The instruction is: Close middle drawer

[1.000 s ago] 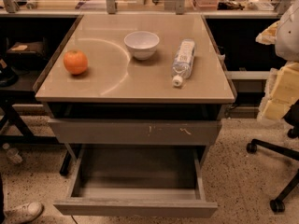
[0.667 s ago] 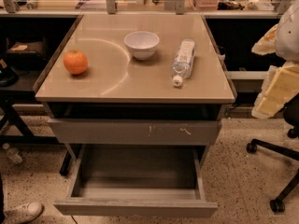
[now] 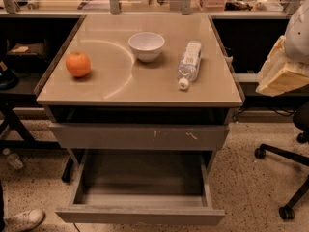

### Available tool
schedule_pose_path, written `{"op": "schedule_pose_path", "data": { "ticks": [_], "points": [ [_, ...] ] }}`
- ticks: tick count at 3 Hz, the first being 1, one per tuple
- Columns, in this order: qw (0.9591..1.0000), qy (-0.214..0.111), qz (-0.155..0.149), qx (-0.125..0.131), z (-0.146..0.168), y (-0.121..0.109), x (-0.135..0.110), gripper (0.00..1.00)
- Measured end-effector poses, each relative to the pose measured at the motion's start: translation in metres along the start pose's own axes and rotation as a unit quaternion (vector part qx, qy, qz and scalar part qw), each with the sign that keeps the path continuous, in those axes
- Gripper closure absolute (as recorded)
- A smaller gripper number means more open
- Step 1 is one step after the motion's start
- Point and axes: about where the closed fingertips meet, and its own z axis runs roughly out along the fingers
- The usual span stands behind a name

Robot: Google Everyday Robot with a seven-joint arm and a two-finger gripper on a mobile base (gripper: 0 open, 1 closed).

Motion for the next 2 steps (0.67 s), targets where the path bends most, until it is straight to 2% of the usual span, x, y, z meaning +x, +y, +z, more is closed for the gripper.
{"op": "schedule_pose_path", "data": {
  "ticks": [1,2],
  "points": [
    [1.0000,0.000,0.000,0.000,0.0000,0.0000,0.0000,0.88],
    [1.0000,-0.002,0.000,0.005,-0.0009,-0.0016,-0.0007,1.00]
  ]
}}
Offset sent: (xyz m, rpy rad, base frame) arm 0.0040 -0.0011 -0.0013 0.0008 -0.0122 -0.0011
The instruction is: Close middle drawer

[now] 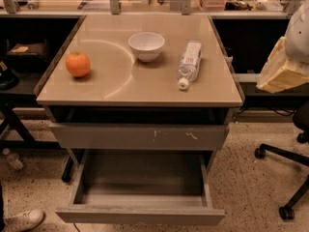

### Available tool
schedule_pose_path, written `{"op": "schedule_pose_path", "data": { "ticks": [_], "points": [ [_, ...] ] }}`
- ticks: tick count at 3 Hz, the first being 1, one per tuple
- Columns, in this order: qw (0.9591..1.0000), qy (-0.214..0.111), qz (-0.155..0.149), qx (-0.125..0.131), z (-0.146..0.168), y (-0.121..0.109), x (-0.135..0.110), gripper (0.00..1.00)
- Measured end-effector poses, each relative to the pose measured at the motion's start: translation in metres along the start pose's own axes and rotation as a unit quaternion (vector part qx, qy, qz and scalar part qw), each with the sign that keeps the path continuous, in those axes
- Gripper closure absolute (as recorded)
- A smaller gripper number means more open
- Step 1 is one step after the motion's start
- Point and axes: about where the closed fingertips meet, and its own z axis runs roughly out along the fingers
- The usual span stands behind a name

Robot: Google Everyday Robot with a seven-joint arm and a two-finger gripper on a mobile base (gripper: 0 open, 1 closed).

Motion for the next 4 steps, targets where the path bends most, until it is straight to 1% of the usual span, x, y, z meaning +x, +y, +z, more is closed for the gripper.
{"op": "schedule_pose_path", "data": {
  "ticks": [1,2,3,4],
  "points": [
    [0.9997,0.007,0.020,-0.014,0.013,0.018,0.010,1.00],
    [0.9970,0.023,0.048,-0.057,0.052,0.070,0.027,1.00],
    [0.9891,0.042,0.053,-0.130,0.109,0.130,0.044,1.00],
    [0.9828,0.062,0.055,-0.165,0.130,0.159,0.059,1.00]
  ]
}}
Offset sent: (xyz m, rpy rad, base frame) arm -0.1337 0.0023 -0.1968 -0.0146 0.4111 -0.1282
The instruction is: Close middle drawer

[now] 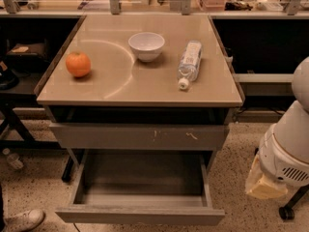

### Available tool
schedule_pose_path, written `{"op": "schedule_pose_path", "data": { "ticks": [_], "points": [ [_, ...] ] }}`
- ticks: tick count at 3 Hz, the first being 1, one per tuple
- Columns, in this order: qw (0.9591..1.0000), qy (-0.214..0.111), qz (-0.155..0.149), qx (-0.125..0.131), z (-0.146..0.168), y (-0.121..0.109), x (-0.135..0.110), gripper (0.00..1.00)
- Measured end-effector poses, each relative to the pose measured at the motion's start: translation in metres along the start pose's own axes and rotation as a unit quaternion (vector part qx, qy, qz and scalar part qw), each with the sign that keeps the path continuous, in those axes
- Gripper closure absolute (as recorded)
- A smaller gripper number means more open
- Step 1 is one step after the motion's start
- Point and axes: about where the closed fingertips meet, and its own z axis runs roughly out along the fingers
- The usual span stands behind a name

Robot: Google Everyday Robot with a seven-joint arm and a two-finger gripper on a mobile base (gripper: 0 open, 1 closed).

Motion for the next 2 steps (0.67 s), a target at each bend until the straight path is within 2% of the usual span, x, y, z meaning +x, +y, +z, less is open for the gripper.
{"op": "schedule_pose_path", "data": {
  "ticks": [1,2],
  "points": [
    [1.0000,0.000,0.000,0.000,0.000,0.000,0.000,1.00],
    [0.9990,-0.012,0.011,-0.042,0.041,0.019,-0.006,1.00]
  ]
}}
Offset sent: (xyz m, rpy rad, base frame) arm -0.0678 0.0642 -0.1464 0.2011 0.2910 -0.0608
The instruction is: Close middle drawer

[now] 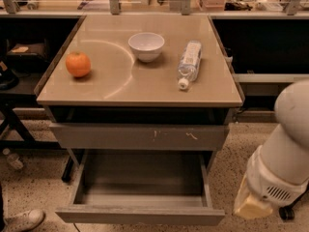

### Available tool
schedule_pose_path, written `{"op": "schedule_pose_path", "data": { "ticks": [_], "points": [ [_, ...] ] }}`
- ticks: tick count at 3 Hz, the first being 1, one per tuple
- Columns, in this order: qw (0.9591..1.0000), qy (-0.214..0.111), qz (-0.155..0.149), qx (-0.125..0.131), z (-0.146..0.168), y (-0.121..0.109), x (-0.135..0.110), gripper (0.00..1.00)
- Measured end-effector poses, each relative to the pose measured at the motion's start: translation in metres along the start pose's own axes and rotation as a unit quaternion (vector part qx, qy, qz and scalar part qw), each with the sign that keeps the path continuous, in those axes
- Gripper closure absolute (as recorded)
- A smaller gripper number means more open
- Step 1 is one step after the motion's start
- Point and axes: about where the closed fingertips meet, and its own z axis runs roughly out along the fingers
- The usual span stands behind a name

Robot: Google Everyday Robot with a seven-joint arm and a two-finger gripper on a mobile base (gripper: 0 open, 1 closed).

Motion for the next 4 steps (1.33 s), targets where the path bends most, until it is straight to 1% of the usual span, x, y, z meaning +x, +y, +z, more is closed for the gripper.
{"op": "schedule_pose_path", "data": {
  "ticks": [1,2,3,4],
  "points": [
    [0.9978,-0.017,0.016,-0.062,0.086,0.015,-0.014,1.00],
    [0.9923,-0.036,0.032,-0.114,0.173,0.018,-0.029,1.00],
    [0.9923,-0.036,0.032,-0.114,0.173,0.018,-0.029,1.00],
    [0.9899,-0.061,0.042,-0.121,0.203,0.011,-0.039,1.00]
  ]
}}
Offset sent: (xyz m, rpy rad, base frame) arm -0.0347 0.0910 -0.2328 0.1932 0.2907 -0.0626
